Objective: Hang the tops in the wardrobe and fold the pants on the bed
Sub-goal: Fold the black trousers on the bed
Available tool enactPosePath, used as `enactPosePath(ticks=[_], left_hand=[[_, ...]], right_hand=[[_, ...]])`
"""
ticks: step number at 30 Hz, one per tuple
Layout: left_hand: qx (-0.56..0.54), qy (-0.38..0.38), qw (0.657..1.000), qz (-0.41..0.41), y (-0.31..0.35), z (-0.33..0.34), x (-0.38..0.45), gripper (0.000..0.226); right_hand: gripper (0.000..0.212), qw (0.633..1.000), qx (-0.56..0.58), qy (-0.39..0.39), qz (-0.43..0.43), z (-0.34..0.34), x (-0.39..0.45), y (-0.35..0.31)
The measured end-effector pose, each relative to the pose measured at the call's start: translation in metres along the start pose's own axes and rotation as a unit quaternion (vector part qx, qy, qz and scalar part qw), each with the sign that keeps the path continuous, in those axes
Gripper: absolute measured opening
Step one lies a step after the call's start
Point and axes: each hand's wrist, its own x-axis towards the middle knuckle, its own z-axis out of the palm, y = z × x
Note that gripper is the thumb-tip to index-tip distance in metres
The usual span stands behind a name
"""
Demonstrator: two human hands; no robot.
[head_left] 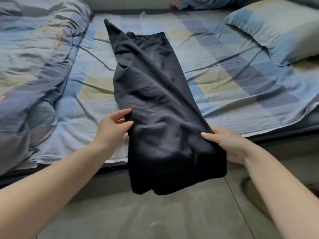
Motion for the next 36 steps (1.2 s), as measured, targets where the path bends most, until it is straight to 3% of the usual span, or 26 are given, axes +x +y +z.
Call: enactPosePath(ticks=[2, 5, 8, 10, 12, 14, 15, 19, 22, 29, 36], left_hand=[[-0.032, 0.018, 0.999, 0.030, 0.003, 0.000, 0.003, 0.040], [-0.112, -0.008, 0.993, -0.023, -0.001, 0.000, 0.005, 0.038], [-0.112, -0.056, 0.990, -0.071, -0.011, -0.001, 0.007, 0.042], [-0.077, -0.078, 0.991, -0.070, -0.013, -0.003, 0.013, 0.046], [0.030, -0.067, 0.997, -0.038, -0.012, -0.005, 0.023, 0.052], [0.103, -0.028, 0.994, -0.011, -0.003, -0.005, 0.042, 0.060], [0.132, -0.008, 0.991, -0.014, 0.007, -0.005, 0.053, 0.063], [0.265, 0.034, 0.963, -0.014, 0.056, -0.002, 0.086, 0.066], [0.247, 0.007, 0.969, -0.020, 0.090, 0.006, 0.099, 0.056], [0.295, -0.031, 0.955, 0.007, 0.139, 0.034, 0.160, 0.051], [0.368, -0.036, 0.928, 0.043, 0.131, 0.062, 0.311, 0.059]], right_hand=[[0.027, 0.998, 0.045, -0.023, 0.024, 0.003, -0.007, 0.008], [0.025, 0.998, 0.047, -0.024, 0.038, 0.014, -0.014, 0.013], [0.022, 0.995, -0.098, 0.000, 0.034, 0.021, -0.016, 0.007], [0.019, 0.943, -0.328, 0.038, 0.036, 0.020, -0.015, -0.007], [0.034, 0.849, -0.519, 0.094, 0.031, 0.016, -0.008, -0.022], [0.041, 0.787, -0.594, 0.168, 0.003, 0.016, 0.008, -0.041], [0.041, 0.781, -0.598, 0.182, -0.013, 0.017, 0.017, -0.052], [0.061, 0.811, -0.568, 0.124, -0.064, 0.029, 0.050, -0.085], [0.071, 0.833, -0.543, 0.069, -0.080, 0.036, 0.064, -0.105], [0.065, 0.845, -0.529, 0.028, -0.078, 0.036, 0.112, -0.150], [0.060, 0.843, -0.514, 0.033, -0.157, 0.045, 0.209, -0.175]])
